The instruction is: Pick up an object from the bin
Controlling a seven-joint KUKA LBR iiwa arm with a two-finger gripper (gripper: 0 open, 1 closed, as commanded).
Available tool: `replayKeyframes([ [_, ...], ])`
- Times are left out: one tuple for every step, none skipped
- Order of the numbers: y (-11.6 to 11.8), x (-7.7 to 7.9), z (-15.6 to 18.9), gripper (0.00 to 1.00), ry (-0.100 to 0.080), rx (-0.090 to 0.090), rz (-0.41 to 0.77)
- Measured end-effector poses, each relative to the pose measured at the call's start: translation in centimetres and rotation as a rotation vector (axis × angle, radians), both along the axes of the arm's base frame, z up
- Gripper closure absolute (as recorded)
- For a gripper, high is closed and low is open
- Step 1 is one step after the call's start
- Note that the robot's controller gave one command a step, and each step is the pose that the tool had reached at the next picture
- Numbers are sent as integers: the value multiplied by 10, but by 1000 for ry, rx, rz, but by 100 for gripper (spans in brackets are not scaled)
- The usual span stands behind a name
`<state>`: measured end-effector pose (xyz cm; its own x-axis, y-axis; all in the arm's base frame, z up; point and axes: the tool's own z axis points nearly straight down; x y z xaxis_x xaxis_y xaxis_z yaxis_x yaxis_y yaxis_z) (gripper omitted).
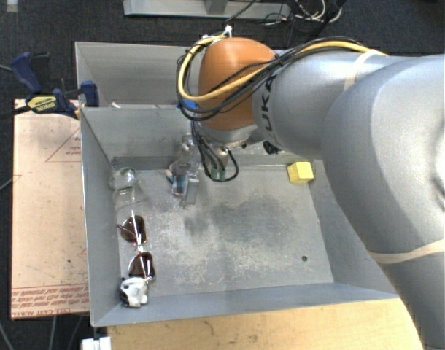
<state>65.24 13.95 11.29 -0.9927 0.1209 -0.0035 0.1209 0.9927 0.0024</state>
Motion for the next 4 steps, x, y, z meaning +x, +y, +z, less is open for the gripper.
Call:
replayKeyframes([
  [1, 4, -27, 0, -3, -1, 172],
  [-4, 4, -40, 100, 1, 2, -81],
  [-4, 4, -40, 100, 1, 1, -81],
  [-4, 3, -38, 100, 2, 1, -81],
])
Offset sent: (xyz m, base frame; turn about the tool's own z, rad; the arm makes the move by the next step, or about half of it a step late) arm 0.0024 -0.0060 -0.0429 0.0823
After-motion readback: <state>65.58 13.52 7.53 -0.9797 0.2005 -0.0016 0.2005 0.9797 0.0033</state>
